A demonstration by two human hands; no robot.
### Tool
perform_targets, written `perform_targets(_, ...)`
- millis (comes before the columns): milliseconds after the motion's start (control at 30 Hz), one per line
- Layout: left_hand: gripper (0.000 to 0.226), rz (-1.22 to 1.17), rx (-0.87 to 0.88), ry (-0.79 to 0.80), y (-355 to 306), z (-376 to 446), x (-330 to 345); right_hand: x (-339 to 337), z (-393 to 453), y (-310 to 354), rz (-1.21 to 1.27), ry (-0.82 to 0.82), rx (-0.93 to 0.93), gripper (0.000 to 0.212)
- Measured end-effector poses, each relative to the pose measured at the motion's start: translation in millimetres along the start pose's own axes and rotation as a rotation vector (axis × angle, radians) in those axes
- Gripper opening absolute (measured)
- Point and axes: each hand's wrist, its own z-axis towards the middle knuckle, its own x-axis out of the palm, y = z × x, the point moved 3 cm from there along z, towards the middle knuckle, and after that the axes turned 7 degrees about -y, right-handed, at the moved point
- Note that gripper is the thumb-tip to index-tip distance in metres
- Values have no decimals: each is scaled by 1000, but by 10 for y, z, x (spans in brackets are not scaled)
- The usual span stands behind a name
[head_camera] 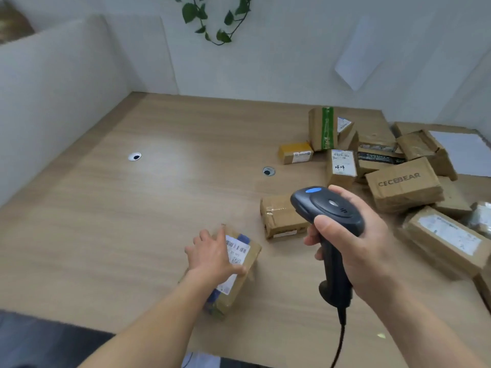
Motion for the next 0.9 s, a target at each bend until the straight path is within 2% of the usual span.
perform_targets(100, 109, -189, -126, 28, 282, -132, 152, 95, -40, -2, -2, 37, 10, 60)
perform_targets(200, 110, -401, -309, 127, 558, -231, 231, 145, -65, -19, 0, 82, 17, 54)
perform_targets(267, 89, -506, -371, 199, 683, -324, 254, 166, -88, -24, 3, 105, 23, 53)
perform_targets(367, 38, -641, -417, 241, 748, -534, 325, 159, -127, -33, 7, 141, 35, 56)
perform_targets(433, 23, -736, -471, 229, 716, -687, 409, 129, -148, -42, 3, 158, 41, 62)
perform_targets(500, 24, -805, -536, 235, 625, -840, 471, 85, -167, -47, 1, 171, 41, 67)
perform_targets(567, 29, -874, -606, 256, 528, -964, 559, 38, -182, -56, 2, 181, 41, 62)
perform_targets(800, 47, -1338, -923, 232, 184, -1366, 843, -159, -222, -110, 1, 203, 45, 56)
perform_targets(900, 45, -1401, -988, 180, 128, -1467, 944, -211, -228, -157, -5, 217, 50, 57)
